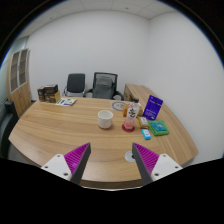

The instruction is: Pour water

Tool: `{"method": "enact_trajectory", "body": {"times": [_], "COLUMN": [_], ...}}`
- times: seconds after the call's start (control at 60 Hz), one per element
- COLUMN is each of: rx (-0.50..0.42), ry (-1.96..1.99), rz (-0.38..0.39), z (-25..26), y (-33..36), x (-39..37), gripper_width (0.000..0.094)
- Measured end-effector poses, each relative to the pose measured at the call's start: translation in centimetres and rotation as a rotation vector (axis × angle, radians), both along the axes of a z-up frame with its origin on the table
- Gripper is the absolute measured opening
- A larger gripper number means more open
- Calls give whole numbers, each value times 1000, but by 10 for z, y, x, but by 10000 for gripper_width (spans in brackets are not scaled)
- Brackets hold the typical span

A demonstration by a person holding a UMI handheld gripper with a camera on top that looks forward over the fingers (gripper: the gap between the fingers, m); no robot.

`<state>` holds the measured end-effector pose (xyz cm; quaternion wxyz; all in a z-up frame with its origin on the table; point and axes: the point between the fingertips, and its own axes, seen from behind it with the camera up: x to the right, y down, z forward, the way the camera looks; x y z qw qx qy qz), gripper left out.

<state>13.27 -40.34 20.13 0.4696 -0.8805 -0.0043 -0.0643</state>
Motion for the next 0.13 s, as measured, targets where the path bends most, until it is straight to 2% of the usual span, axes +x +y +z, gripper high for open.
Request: {"method": "enact_trajectory", "body": {"times": [0.133], "rx": [-2], "ry": [-5], "rz": [-1], "z": [2], "y": [-3], "x": [-2], "gripper_width": [854]}}
